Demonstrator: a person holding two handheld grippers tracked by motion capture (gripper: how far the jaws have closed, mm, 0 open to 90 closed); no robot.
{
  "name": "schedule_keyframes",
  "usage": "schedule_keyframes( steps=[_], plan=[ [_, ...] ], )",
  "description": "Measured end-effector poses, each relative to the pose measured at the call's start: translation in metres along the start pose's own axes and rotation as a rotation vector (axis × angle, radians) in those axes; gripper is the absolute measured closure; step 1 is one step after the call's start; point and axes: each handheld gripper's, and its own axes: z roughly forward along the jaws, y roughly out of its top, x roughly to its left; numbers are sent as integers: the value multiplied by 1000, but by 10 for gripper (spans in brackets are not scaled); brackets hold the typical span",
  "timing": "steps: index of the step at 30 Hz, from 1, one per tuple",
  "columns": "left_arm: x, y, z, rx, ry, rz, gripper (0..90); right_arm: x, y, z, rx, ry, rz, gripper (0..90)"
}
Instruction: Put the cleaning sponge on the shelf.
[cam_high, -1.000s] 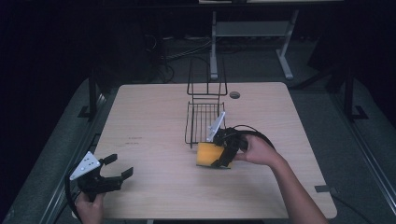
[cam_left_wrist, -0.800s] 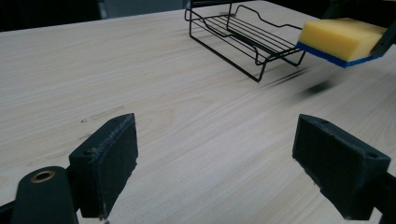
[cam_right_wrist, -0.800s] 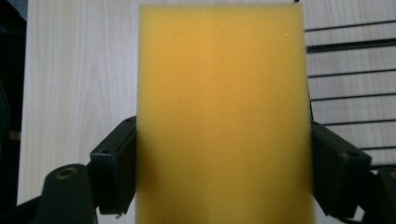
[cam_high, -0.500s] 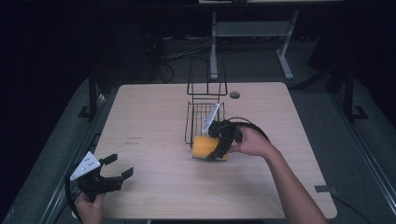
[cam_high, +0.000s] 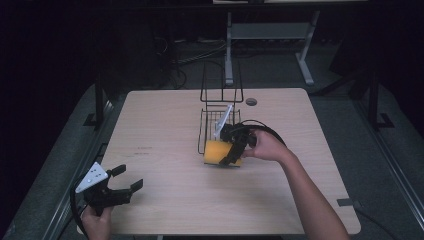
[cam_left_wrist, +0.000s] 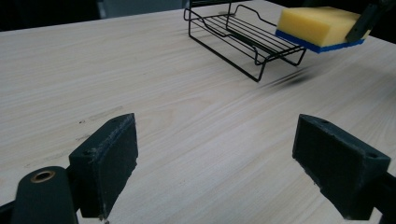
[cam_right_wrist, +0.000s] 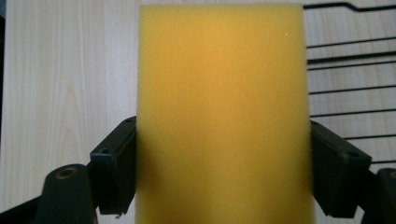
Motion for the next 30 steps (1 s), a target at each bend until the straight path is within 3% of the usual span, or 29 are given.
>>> schedule_keyframes(
  steps=[15,30],
  plan=[
    [0,0,1,3,-1,-2,134,-8,8,3,20,-7,-4,216],
    [0,0,1,4,2,0,134,-19,5,11,37,10,28,216]
  ],
)
